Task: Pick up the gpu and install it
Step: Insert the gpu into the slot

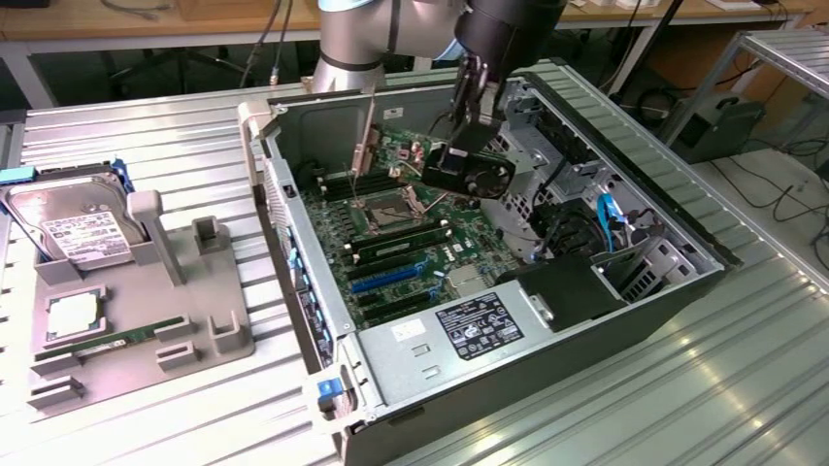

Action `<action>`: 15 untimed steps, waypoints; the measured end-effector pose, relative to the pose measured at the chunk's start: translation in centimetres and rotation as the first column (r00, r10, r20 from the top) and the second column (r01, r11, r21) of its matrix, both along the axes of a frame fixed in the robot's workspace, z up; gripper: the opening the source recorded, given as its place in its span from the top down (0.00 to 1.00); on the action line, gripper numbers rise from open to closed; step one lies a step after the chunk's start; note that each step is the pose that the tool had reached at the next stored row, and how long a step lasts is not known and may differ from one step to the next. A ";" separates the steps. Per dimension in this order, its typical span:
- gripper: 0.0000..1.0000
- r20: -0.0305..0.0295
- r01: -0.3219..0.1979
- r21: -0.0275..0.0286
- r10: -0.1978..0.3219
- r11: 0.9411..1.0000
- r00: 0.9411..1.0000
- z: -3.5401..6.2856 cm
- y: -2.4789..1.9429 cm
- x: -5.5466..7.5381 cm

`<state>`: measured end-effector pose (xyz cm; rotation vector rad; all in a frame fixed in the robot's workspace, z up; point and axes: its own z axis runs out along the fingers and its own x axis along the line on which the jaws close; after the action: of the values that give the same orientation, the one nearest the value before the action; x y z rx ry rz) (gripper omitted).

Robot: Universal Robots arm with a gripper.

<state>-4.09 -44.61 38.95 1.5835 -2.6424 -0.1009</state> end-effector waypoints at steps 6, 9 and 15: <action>0.74 0.000 -0.112 0.000 0.112 0.994 0.994 -0.09 0.00 0.0; 0.74 0.001 -0.169 0.000 0.169 0.986 0.986 -0.14 0.00 0.0; 0.74 0.002 -0.273 0.000 0.273 0.962 0.962 -0.31 0.00 0.0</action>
<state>-4.09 -44.61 38.63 1.9284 -2.3938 -0.0861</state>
